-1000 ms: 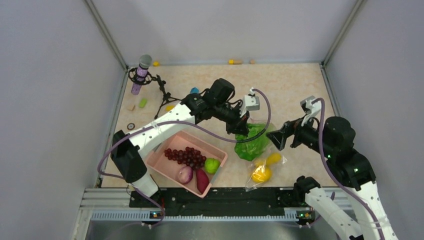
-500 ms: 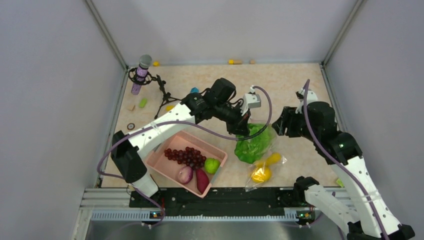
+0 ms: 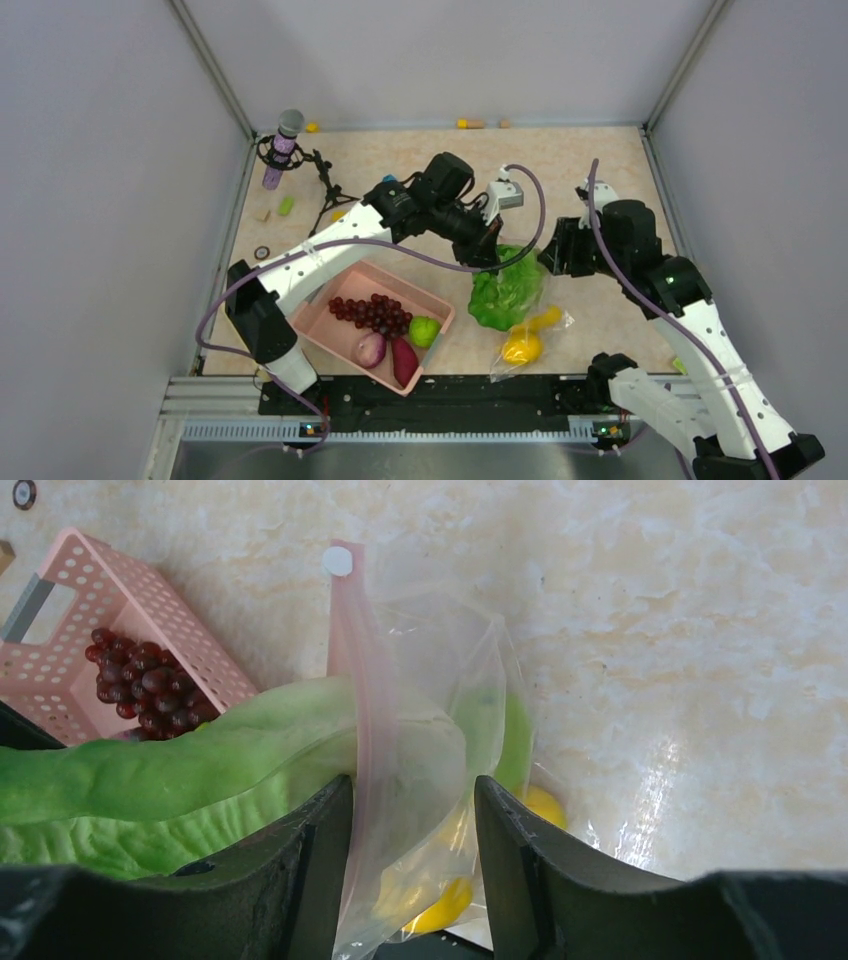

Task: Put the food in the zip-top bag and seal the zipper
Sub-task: Place the fake vegetable in the zipper food storage bag, then adjust the zipper food storage bag at the center of the board.

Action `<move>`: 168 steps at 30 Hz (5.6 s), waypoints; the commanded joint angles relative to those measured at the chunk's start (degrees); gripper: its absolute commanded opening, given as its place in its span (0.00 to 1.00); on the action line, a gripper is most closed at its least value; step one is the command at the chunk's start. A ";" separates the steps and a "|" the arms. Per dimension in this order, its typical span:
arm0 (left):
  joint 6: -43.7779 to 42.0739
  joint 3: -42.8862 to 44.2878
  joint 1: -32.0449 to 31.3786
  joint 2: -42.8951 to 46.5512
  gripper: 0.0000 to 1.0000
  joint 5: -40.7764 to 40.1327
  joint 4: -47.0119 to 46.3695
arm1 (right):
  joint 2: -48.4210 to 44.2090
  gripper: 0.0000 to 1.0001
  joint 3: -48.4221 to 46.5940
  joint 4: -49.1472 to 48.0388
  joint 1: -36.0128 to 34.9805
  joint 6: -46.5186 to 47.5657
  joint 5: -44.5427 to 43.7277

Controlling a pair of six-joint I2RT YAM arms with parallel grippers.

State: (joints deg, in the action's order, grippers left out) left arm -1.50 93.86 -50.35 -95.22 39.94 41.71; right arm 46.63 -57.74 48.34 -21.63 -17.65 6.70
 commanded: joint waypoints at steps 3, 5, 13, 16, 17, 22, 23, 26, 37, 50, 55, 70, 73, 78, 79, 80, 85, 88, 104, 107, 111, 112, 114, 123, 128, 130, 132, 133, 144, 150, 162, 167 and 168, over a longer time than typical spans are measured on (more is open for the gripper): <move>7.18 3.69 -0.28 0.29 0.00 0.11 -2.08 | 0.42 0.46 0.00 1.73 -0.35 3.86 5.50; 9.05 3.66 -0.28 0.83 0.00 -0.14 -2.42 | 0.79 0.46 0.61 2.67 -0.34 4.19 5.96; 13.51 2.77 -0.28 2.07 0.00 -3.00 -2.45 | 0.24 0.53 -1.10 2.79 -0.35 4.72 9.47; 13.92 2.24 -0.28 1.97 0.00 -2.89 -2.42 | -0.40 0.56 -1.67 2.12 -0.35 4.97 10.86; 13.97 2.13 -0.28 2.01 0.00 -2.42 -2.43 | -0.40 0.56 -1.71 2.22 -0.35 4.74 10.50; 14.24 1.14 -0.28 3.02 0.00 -2.28 -3.03 | 0.91 0.48 0.28 3.05 -0.35 3.84 7.74; 14.32 0.93 -0.28 3.24 0.00 -2.44 -3.12 | 1.31 0.46 0.75 3.16 -0.35 3.62 7.20; 14.57 0.55 -0.31 3.66 0.00 -1.66 -3.58 | 2.36 0.36 1.42 3.50 -0.39 2.86 4.37; 17.51 2.54 -0.28 0.64 0.00 1.03 -4.14 | 2.17 0.00 1.05 -0.39 -0.40 2.93 3.77; 35.35 4.24 3.08 5.01 0.00 7.48 -7.82 | -0.12 0.00 -4.58 -18.24 -0.43 6.12 26.38; 43.78 -3.60 5.52 9.63 0.00 8.36 -16.20 | 1.77 0.00 -4.81 -26.56 -0.43 1.54 36.84; 51.13 -18.17 7.54 14.19 0.00 -15.82 -22.78 | -0.63 0.00 1.93 -47.45 -0.43 -27.22 43.83; 51.82 -19.49 7.54 14.46 0.00 -14.81 -24.64 | -0.77 0.00 0.96 -41.87 -0.43 -23.91 38.38; 52.53 -21.89 7.53 16.81 0.00 -14.04 -27.45 | -0.43 0.00 -1.08 -28.75 -0.43 -13.85 25.42; 52.83 -22.33 7.54 17.38 0.00 -13.46 -28.15 | -0.35 0.00 -1.20 -26.61 -0.43 -11.98 23.50; 53.29 -22.64 7.54 17.72 0.00 -13.14 -28.78 | -0.30 0.00 -1.11 -25.00 -0.43 -10.19 22.23; 57.66 -23.83 7.68 18.10 0.00 -14.73 -30.79 | -0.71 0.00 1.36 -22.96 -0.43 -7.07 24.11; 59.85 -23.89 7.75 17.55 0.00 -16.21 -31.27 | -1.04 0.00 2.31 -22.69 -0.48 -6.31 24.76; 61.00 -20.72 7.81 11.33 0.00 -14.28 -29.95 | -4.21 0.84 6.33 -27.94 -0.43 9.95 20.72; 60.62 -19.72 7.81 10.43 0.00 -13.42 -29.69 | -4.89 0.88 6.86 -31.04 -0.43 13.99 21.35; 60.36 -19.44 7.76 10.36 0.00 -14.65 -29.20 | -5.27 0.97 7.75 -35.00 -0.44 16.39 25.35; 60.05 -19.19 7.85 10.28 0.00 -14.79 -29.11 | -4.84 0.98 7.66 -35.43 -0.43 16.16 25.53; 59.41 -18.24 7.97 10.00 0.00 -14.95 -27.89 | -3.30 0.99 7.15 -35.85 -0.50 16.20 26.39; 58.01 -16.20 8.07 8.93 0.00 -15.35 -25.09 | 7.23 0.98 1.22 -30.22 -7.47 21.22 13.47; 56.82 -16.12 8.07 9.11 0.00 -14.66 -24.67 | 9.57 0.78 -0.30 -28.20 -7.90 21.04 8.38; 56.00 -16.16 8.07 9.34 0.00 -14.45 -24.50 | 10.01 0.51 -0.86 -27.75 -7.91 20.11 8.11; 54.78 -16.08 8.07 9.78 0.00 -14.12 -24.53 | 10.35 0.23 -1.26 -26.85 -7.95 19.32 8.07; 54.14 -16.08 8.05 10.13 0.00 -14.11 -24.40 | 10.56 0.17 -1.52 -26.43 -7.95 18.87 7.82; 43.70 -21.61 8.00 24.56 0.85 -25.74 -21.16 | 9.51 0.00 -1.63 -26.31 -7.91 7.75 -3.21; 43.50 -34.61 7.86 35.29 0.98 -43.03 -23.16 | 7.68 0.00 -0.45 -29.54 -7.91 0.07 -1.59; 45.63 -45.47 7.85 25.38 0.85 -26.64 -46.26 | 7.49 0.00 -0.80 -30.75 -7.22 -9.80 -0.36; 50.76 -52.93 7.90 22.93 0.76 -24.30 -64.24 | 5.04 0.00 4.06 -36.55 -6.78 -17.51 -0.32; 51.52 -53.50 7.90 21.84 0.73 -24.88 -66.14 | 4.45 0.00 4.42 -36.94 -6.64 -18.48 -0.45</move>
State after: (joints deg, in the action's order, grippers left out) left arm 46.33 42.96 -42.39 -71.64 11.86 -5.74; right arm 54.54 -54.87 19.14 -28.95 -28.75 6.50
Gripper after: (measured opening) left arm 0.772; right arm 0.027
